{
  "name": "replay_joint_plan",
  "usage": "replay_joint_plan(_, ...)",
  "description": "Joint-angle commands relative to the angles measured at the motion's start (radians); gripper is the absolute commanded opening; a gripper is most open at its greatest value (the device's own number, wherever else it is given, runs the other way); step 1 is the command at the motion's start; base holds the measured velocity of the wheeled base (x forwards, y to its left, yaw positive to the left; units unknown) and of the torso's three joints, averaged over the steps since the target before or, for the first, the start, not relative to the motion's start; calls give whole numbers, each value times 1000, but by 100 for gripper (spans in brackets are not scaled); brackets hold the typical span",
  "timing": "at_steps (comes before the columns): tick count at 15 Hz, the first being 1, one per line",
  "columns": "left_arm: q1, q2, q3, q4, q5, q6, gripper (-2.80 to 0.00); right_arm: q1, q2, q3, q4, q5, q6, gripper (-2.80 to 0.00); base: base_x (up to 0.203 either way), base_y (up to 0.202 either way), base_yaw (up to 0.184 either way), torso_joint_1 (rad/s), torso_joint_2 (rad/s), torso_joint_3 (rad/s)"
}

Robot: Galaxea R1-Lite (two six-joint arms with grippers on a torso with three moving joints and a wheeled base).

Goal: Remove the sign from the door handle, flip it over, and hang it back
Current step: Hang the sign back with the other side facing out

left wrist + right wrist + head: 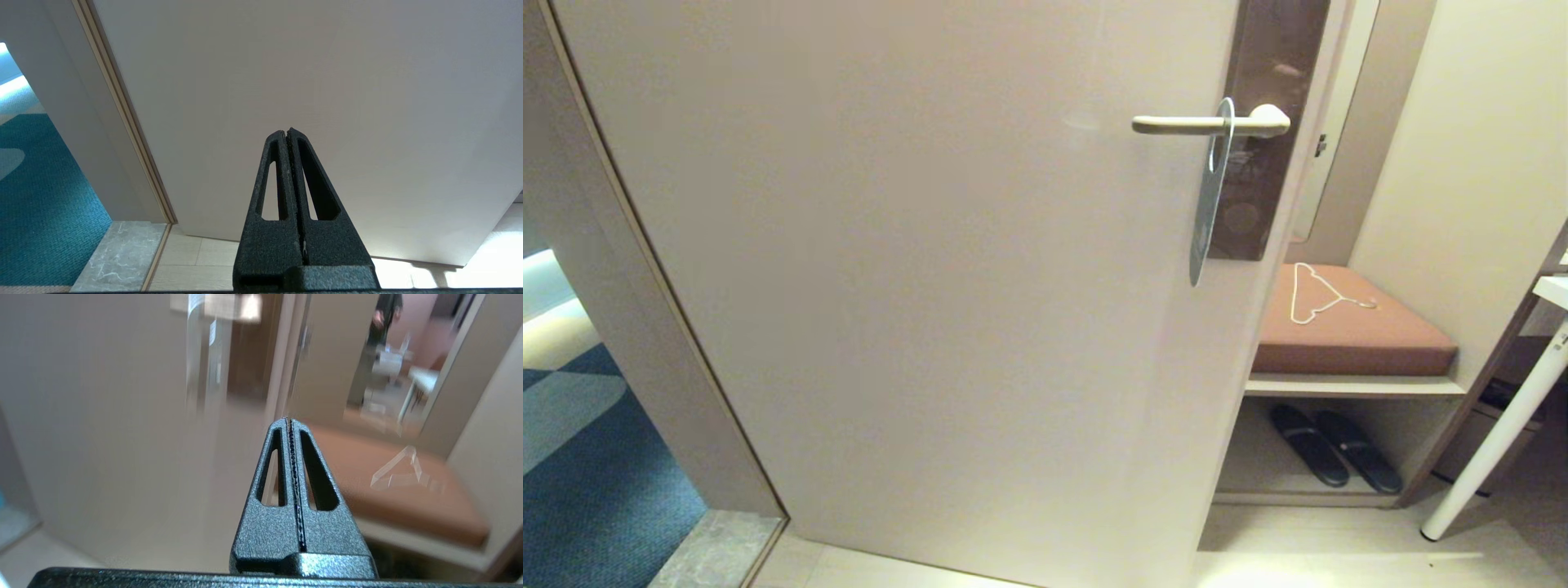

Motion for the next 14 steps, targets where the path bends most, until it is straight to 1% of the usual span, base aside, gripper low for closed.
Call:
replay_joint_plan(1,0,2,0,0,0,0,-280,1,258,-192,2,15,-7,-280,0,0,0,0,0,0)
replay_joint_plan(3,0,2,0,0,0,0,-280,9,391,-327,5,48,-18,-280,0,0,0,0,0,0)
replay_joint_plan(4,0,3,0,0,0,0,-280,41,447,-375,6,62,-24,-280,0,0,0,0,0,0)
replay_joint_plan(6,0,2,0,1,0,0,-280,185,503,-405,7,72,-29,-280,0,0,0,0,0,0)
replay_joint_plan(9,0,2,0,0,0,0,-280,417,587,-383,2,50,-30,-280,0,0,0,0,0,0)
replay_joint_plan(10,0,2,0,0,0,0,-280,475,629,-373,1,45,-28,-280,0,0,0,0,0,0)
replay_joint_plan(12,0,2,0,0,0,0,-280,535,711,-367,0,41,-23,-280,0,0,0,0,0,0)
replay_joint_plan(14,0,2,0,1,0,0,-280,547,773,-369,-26,40,-18,-280,0,0,0,0,0,0)
